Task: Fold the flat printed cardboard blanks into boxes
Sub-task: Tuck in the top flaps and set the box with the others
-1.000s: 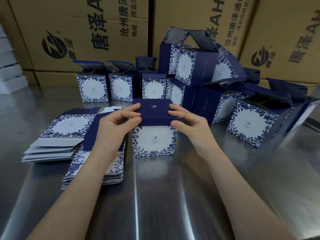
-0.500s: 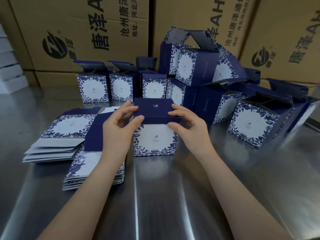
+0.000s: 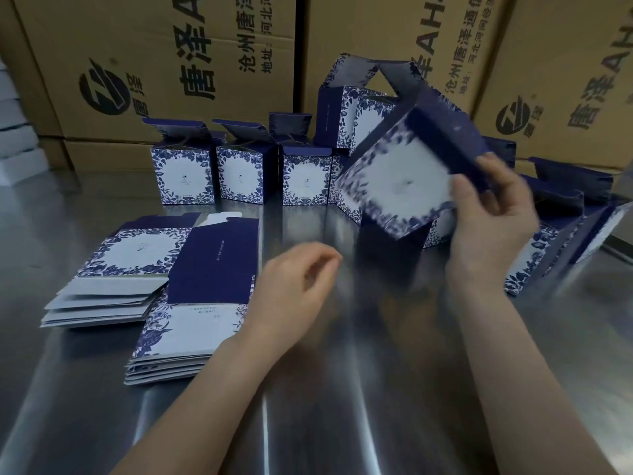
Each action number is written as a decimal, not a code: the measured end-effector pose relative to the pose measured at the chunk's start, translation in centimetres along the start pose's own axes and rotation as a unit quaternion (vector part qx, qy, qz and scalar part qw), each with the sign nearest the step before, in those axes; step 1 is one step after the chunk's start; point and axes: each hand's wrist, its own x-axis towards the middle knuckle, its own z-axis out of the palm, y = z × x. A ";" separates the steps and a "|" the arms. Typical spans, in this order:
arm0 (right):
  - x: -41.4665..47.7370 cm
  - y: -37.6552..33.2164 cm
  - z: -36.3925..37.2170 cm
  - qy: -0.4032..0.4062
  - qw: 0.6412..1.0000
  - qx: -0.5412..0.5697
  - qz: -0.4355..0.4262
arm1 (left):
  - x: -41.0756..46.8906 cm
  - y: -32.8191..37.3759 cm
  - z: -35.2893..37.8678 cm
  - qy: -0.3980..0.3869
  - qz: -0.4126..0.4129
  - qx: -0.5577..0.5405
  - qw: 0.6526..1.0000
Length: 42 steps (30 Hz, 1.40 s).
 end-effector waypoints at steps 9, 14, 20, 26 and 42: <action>13.5 -0.1 0.0 0.110 0.986 -0.106 -0.070 | -0.5 -0.1 0.8 -0.197 -0.013 0.050 0.979; 16.6 2.1 0.1 0.035 0.963 -0.264 -0.044 | -0.5 -0.2 0.9 -0.227 -0.035 0.066 0.971; 17.1 4.3 0.0 -0.040 0.915 -0.399 -0.043 | -0.5 -0.1 0.9 -0.251 -0.051 0.089 0.963; 17.0 5.0 0.0 -0.110 0.878 -0.461 -0.065 | -0.6 -0.2 0.9 -0.269 -0.060 0.105 0.956; 16.7 4.5 1.9 -0.216 0.877 -0.406 0.141 | -0.7 -0.3 1.0 -0.286 -0.078 0.121 0.947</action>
